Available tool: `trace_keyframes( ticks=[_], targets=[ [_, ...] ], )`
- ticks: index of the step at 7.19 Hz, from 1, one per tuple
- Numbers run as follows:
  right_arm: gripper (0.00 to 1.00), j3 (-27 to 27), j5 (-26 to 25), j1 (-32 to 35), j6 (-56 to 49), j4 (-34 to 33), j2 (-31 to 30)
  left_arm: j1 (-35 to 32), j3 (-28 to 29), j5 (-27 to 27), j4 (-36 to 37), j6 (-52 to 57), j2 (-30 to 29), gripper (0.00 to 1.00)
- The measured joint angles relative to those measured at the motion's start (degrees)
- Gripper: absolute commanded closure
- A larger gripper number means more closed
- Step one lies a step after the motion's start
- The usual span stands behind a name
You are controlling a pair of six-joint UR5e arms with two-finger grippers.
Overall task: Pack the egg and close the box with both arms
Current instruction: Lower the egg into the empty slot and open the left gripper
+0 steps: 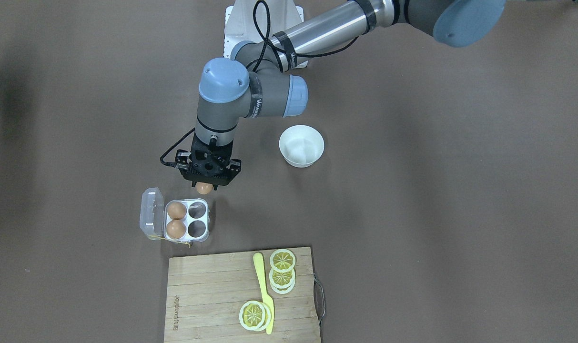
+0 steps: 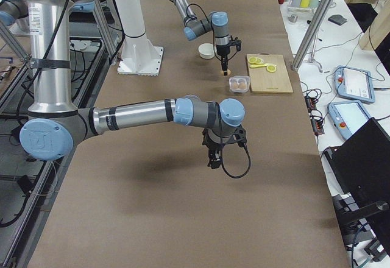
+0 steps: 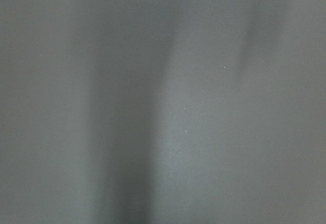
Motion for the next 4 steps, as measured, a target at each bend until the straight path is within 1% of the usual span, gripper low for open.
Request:
trace_keyframes(
  ticks=[1, 4],
  targets=[
    [0.00, 0.00, -0.01, -0.03, 0.00, 0.00, 0.00, 0.46, 0.37, 1.28, -0.09, -0.19, -0.77, 0.69],
    [0.00, -0.04, 0.03, -0.03, -0.06, 0.00, -0.24, 0.24, 0.66, 7.31, -1.74, -2.47, -1.79, 0.69]
  ],
)
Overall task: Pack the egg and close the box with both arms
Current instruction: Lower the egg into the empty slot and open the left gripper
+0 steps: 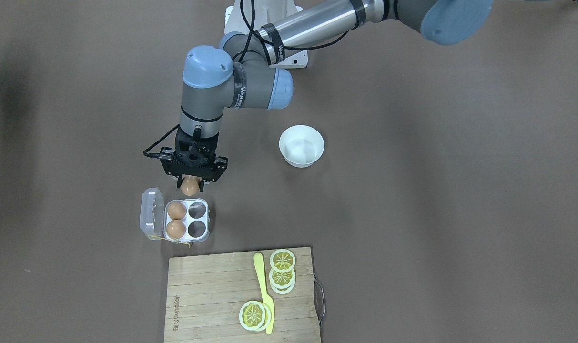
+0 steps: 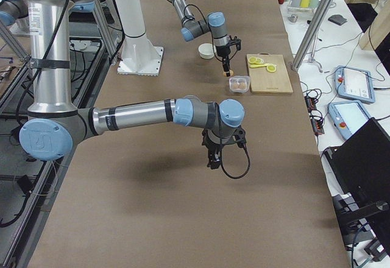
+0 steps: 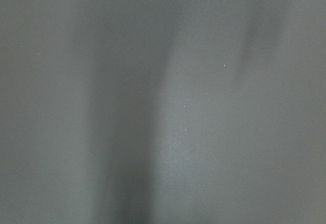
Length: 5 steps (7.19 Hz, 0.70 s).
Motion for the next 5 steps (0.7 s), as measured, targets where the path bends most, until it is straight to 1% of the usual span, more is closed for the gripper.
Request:
trace_keyframes(
  ticks=[3, 5],
  targets=[
    [0.00, -0.04, 0.00, 0.00, -0.15, 0.00, -0.09, -0.30, 1.13, 7.01, -2.45, -4.24, -0.05, 0.69],
    [0.00, -0.04, 0.00, 0.00, -0.20, 0.00, -0.10, -0.26, 3.16, 10.02, -4.84, -7.04, 0.00, 0.69]
  ],
)
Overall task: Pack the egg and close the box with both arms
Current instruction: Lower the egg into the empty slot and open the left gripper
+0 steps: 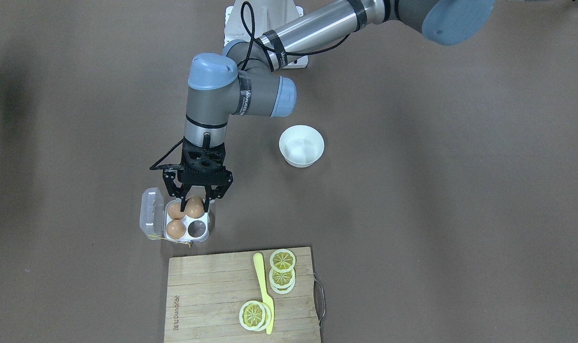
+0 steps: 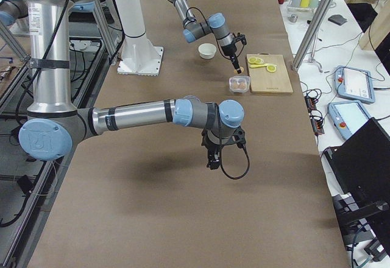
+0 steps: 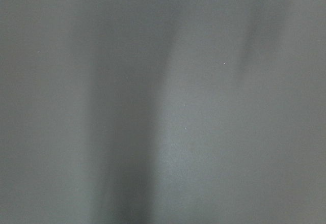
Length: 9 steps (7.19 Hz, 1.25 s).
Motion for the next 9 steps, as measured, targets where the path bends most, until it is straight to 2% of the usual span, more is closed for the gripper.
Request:
trace_keyframes(
  ticks=[6, 8, 9],
  targets=[
    [0.00, 0.00, 0.08, 0.00, -0.01, 0.00, 0.00, 0.65, 3.33, 2.04, -3.87, -2.20, -0.29, 0.69],
    [0.00, 0.00, 0.09, 0.00, -0.03, 0.00, 0.00, 1.04, 3.53, 2.04, -3.89, -2.18, -0.38, 0.64],
    [0.00, 0.00, 0.07, 0.00, -0.07, 0.00, 0.00, 1.13, 3.56, 2.04, -3.89, -2.17, -0.40, 0.56]
  ],
)
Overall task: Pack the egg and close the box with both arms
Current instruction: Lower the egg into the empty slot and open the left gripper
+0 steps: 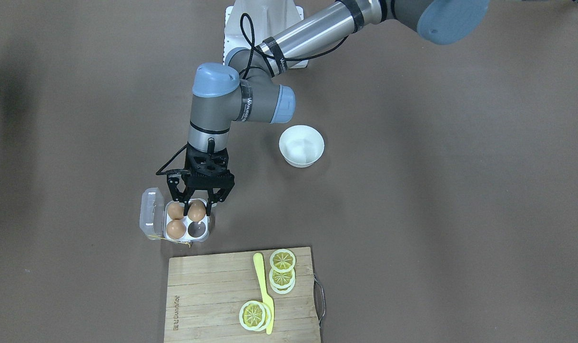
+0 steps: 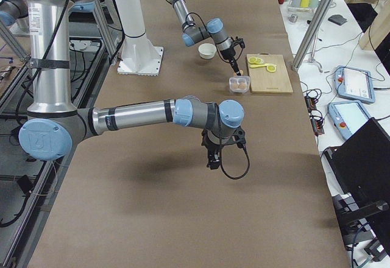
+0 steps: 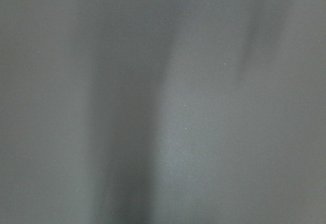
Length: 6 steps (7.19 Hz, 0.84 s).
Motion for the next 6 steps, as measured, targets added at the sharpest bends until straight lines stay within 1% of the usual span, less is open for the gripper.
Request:
trace_keyframes(
  ticks=[1, 2, 4, 5, 6],
  targets=[
    [0.00, 0.00, -0.04, 0.00, -0.02, 0.00, 0.00, 0.06, 0.01, 0.00, 0.00, 0.00, 0.00, 0.44],
    [0.00, 0.00, -0.06, 0.00, -0.02, 0.00, 0.00, 0.09, 0.02, 0.00, 0.02, 0.00, 0.00, 0.29],
    [0.00, 0.00, -0.07, 0.00, -0.05, 0.00, 0.00, 0.11, 0.02, 0.00, 0.08, 0.00, -0.01, 0.14],
    [0.00, 0.00, -0.07, 0.00, -0.09, 0.00, 0.00, 0.11, 0.02, 0.00, 0.08, 0.01, -0.01, 0.05],
    [0.00, 0.01, -0.06, 0.00, -0.09, 0.00, 0.00, 0.10, -0.02, -0.10, 0.09, 0.00, -0.04, 0.03]
  ],
)
